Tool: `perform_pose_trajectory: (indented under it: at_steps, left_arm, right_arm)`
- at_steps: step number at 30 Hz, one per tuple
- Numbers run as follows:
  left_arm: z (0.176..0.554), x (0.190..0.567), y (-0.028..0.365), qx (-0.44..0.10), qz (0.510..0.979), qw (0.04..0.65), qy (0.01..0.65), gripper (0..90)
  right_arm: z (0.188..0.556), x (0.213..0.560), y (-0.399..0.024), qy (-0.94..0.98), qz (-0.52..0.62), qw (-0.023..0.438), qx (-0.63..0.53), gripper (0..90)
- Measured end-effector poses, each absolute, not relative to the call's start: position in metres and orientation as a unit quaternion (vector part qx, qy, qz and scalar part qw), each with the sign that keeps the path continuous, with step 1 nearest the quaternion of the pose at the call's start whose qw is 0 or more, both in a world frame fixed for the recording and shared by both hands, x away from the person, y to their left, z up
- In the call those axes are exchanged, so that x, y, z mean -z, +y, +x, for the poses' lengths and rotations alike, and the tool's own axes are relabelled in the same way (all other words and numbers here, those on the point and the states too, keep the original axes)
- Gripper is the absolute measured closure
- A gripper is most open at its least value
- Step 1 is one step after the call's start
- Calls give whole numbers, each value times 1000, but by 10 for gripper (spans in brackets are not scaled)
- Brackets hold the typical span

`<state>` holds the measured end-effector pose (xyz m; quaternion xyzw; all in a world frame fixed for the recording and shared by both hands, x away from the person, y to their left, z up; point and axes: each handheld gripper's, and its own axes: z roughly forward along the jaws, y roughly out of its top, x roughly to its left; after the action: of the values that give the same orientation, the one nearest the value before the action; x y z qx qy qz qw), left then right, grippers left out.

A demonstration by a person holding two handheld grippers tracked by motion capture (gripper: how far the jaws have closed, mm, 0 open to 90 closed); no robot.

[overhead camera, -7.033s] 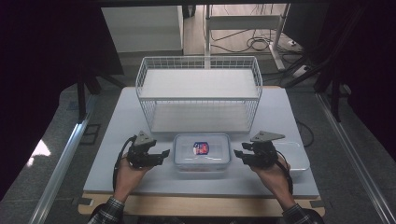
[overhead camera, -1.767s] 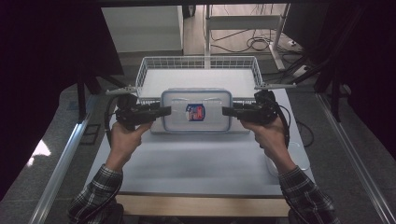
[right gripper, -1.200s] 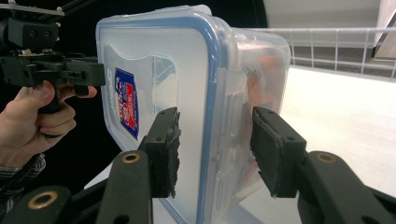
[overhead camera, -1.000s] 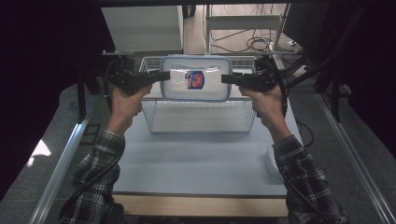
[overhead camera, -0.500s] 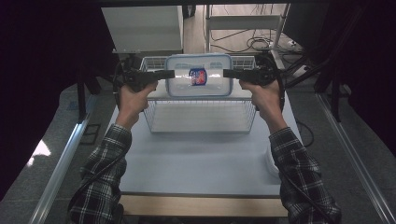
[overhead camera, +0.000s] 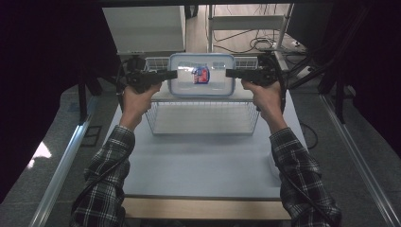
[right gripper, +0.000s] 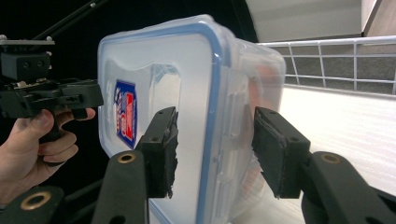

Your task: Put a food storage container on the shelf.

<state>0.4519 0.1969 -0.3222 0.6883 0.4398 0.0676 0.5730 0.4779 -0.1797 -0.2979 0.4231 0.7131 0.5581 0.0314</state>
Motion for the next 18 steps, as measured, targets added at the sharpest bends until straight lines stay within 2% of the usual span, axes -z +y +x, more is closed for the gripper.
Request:
perform_pose_trajectory:
  at_steps: [2,4,11,13,14,15,17,18]
  left_arm:
    - [451,324,193,-87,703,552,440,522]
    - [453,327,191,-86,701,550,446,500]
    - [451,328,192,-84,698,552,449,524]
    - [450,329,193,-83,699,550,449,529]
    - [448,330,194,-83,694,555,451,531]
    - [448,330,195,-81,690,561,450,565]
    - [448,329,195,-82,689,563,450,561]
    - [448,328,196,-82,686,565,450,561]
  right_arm:
    - [478,298,-179,716,426,37,-551,497]
    - [480,301,-178,716,436,41,-544,470]
    - [489,305,-181,693,453,15,-560,484]
    - [490,305,-181,693,454,23,-560,483]
    - [490,302,-178,696,461,53,-549,495]
    - [490,301,-176,700,462,65,-541,499]
    - [491,301,-175,702,464,71,-536,514]
    - [492,301,-171,710,461,83,-526,554]
